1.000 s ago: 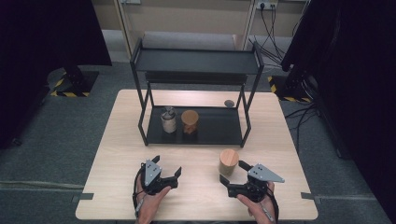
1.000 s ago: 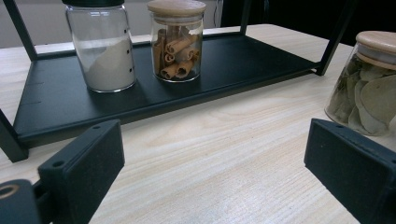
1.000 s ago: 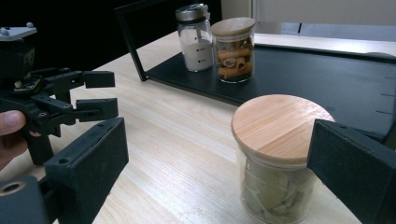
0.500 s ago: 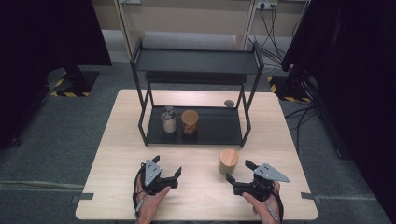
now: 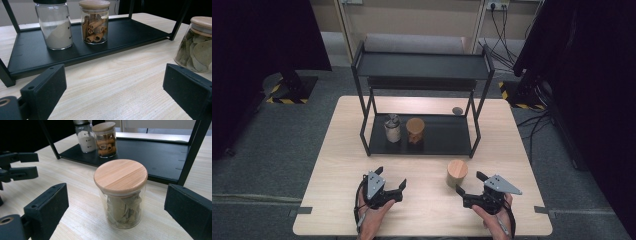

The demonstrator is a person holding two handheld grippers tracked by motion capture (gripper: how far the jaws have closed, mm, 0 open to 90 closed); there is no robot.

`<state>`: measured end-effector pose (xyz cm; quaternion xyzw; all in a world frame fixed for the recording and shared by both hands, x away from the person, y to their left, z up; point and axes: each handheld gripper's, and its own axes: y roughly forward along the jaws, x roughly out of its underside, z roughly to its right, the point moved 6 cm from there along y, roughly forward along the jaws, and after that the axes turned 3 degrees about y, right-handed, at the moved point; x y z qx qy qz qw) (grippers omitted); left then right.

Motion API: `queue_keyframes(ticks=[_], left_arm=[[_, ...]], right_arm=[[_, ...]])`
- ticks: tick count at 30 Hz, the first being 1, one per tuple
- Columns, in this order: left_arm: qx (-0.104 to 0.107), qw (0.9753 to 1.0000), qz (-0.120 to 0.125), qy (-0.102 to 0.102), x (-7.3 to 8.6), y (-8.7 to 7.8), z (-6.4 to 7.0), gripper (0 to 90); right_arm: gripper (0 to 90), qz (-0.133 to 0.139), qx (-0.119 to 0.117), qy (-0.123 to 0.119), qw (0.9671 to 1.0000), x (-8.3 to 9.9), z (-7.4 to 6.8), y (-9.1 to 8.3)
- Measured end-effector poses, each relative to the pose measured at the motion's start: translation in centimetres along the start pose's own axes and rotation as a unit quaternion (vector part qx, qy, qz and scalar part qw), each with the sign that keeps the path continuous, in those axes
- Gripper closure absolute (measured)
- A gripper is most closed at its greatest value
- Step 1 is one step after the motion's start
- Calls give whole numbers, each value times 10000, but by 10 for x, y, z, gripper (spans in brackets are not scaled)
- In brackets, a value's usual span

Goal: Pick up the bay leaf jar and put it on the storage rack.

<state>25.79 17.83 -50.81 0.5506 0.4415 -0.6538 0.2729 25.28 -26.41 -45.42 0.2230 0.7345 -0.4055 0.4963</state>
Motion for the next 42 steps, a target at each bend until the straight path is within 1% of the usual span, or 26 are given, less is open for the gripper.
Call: queue_keyframes(ticks=[11, 20, 33, 39, 42], left_arm=[[4, 10000, -6, 12, 0, 0, 0, 44], [3, 10000, -7, 17, 0, 0, 0, 45], [7, 10000, 0, 5, 0, 0, 0, 45], [5, 10000, -2, 13, 0, 0, 0, 45], [6, 10000, -4, 5, 0, 0, 0, 44]], right_arm=[[57, -77, 121, -34, 9999, 6, 4, 12], [58, -111, 144, -32, 9998, 9, 7, 21], [65, -174, 177, -183, 9995, 7, 5, 35], [71, -198, 190, -197, 9994, 7, 6, 40], [75, -218, 183, -165, 9995, 7, 7, 43]])
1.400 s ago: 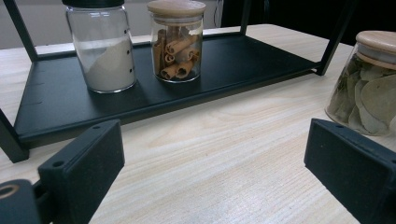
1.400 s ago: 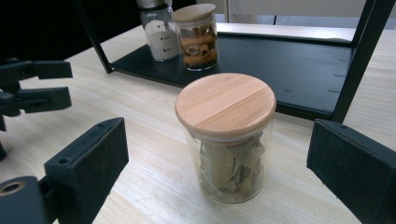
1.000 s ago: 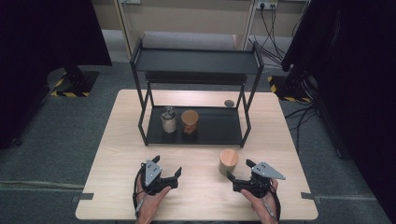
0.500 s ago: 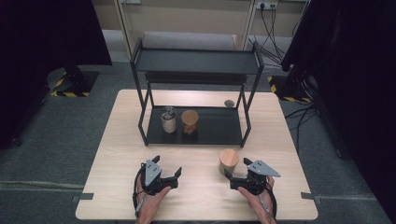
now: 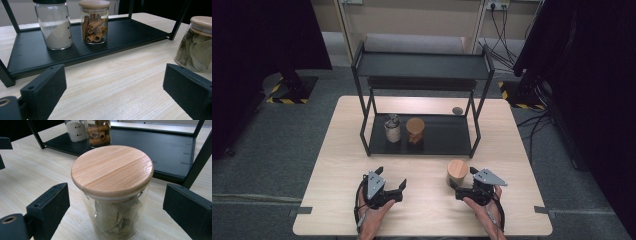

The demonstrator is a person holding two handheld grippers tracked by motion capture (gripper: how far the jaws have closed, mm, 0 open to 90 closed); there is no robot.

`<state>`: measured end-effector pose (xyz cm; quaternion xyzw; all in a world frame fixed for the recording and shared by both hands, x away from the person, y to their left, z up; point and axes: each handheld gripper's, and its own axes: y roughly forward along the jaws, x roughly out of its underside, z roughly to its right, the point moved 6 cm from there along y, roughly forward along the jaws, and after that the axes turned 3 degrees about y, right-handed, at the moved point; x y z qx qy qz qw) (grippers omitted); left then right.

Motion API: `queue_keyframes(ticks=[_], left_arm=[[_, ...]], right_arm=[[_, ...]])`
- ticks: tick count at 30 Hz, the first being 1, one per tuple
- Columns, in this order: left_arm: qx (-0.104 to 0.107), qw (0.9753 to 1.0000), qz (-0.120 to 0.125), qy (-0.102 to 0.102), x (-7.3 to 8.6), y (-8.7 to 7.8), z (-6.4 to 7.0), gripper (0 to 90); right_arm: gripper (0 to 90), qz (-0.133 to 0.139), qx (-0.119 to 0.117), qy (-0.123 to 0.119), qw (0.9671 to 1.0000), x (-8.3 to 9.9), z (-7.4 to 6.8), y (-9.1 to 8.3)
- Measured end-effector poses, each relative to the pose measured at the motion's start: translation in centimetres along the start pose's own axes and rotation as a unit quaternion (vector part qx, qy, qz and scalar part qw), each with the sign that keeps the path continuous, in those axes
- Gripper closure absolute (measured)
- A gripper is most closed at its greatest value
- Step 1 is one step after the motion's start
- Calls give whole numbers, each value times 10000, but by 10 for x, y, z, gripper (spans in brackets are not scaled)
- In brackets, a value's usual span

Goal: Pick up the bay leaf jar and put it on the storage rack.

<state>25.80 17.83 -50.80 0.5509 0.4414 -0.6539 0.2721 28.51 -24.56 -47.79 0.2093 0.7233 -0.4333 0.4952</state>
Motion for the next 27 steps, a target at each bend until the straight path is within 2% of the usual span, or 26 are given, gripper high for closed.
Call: queue_keyframes(ticks=[6, 15, 24, 27], left_arm=[[7, 10000, 2, -8, 0, 0, 0, 44], [7, 10000, -7, 2, 0, 0, 0, 45], [9, 10000, -4, -2, 0, 0, 0, 45], [8, 10000, -6, -1, 0, 0, 0, 44]], right_arm=[[93, -18, 25, -37, 10000, 0, 0, 6], [143, -53, 12, 54, 10000, 2, 3, 12], [233, -52, -89, -69, 9999, 2, 3, 18], [239, -36, -95, -96, 9999, 2, 3, 19]])
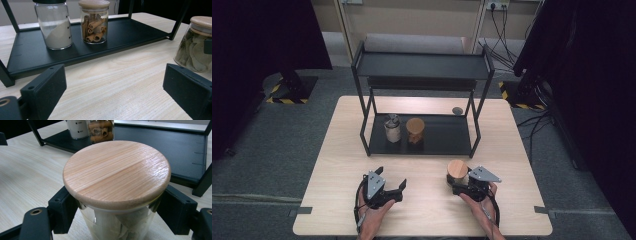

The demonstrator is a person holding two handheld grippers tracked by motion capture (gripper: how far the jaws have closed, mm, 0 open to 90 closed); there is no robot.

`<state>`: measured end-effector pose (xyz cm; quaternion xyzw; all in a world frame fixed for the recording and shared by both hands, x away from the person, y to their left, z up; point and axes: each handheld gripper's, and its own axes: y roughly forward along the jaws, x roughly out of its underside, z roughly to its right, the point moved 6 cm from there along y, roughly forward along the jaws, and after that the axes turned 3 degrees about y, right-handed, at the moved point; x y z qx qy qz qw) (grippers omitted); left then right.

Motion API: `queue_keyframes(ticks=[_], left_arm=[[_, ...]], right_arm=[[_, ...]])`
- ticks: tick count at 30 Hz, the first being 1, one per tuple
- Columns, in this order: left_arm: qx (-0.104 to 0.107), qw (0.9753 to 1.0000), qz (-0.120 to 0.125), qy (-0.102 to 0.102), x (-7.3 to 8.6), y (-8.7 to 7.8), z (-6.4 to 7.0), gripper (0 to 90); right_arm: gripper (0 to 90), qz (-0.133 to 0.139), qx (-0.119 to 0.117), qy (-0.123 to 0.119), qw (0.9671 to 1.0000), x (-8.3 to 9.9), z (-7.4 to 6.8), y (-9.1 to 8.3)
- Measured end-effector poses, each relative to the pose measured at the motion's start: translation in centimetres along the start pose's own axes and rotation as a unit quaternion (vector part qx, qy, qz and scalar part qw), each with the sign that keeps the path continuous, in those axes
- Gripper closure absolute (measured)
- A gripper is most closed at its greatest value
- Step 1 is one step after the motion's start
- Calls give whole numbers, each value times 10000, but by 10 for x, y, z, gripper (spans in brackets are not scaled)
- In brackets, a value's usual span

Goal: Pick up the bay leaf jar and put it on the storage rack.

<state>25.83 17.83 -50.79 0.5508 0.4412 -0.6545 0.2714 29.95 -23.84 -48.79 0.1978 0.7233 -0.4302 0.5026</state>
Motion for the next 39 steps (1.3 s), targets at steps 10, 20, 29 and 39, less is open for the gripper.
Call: queue_keyframes(ticks=[10, 20, 29, 39], left_arm=[[1, 10000, -1, 14, 0, 0, 0, 45], [-5, 10000, -4, 23, 0, 0, 0, 44], [-4, 10000, -4, 23, 0, 0, 0, 44], [-5, 10000, -6, 27, 0, 0, 0, 44]], right_arm=[[258, 175, 158, -264, 9994, -3, -5, -6], [258, 316, 155, -288, 9990, -11, -7, -13], [258, 332, 101, -362, 9987, -17, -9, -13], [258, 358, 42, -364, 9987, -25, -9, -12]])
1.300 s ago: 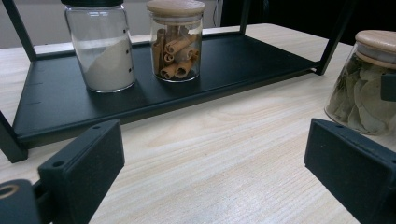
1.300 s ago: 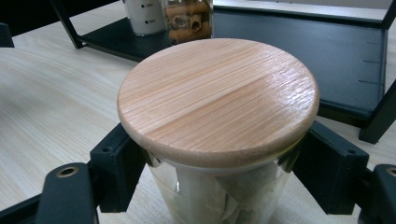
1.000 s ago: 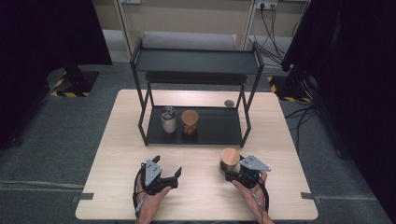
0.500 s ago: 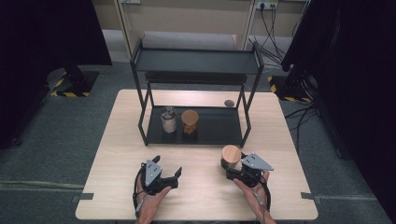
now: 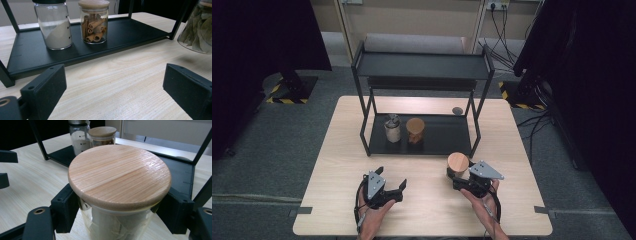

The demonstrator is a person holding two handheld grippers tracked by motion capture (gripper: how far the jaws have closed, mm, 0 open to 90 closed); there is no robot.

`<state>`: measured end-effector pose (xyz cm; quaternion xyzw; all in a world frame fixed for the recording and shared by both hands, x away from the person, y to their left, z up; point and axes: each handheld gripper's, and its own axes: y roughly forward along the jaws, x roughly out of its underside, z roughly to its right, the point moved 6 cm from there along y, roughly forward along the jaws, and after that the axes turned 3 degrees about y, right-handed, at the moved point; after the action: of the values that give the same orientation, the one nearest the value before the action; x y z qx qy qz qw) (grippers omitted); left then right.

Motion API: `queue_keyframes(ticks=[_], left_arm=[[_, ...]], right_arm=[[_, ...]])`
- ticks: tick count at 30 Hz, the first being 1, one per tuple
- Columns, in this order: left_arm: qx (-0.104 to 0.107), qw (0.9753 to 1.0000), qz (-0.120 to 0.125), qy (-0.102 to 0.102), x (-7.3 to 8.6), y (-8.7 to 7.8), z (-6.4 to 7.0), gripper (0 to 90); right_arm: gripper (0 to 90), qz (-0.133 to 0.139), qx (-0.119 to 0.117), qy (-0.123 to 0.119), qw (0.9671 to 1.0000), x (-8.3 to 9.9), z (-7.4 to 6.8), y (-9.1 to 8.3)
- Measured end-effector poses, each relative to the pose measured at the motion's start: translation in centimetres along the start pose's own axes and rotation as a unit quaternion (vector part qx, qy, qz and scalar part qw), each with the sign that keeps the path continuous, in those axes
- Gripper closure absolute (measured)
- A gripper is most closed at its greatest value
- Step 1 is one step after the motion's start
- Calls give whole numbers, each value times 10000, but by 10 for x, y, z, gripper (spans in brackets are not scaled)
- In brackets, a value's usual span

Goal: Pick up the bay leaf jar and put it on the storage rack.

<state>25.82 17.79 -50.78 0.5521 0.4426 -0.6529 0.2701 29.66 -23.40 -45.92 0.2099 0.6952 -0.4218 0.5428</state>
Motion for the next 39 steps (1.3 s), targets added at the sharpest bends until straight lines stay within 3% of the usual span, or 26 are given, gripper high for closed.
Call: queue_keyframes(ticks=[39], left_arm=[[8, 10000, 6, -35, 0, 0, -1, 45]], right_arm=[[258, -27, -273, -103, 9996, -29, 2, 28]])
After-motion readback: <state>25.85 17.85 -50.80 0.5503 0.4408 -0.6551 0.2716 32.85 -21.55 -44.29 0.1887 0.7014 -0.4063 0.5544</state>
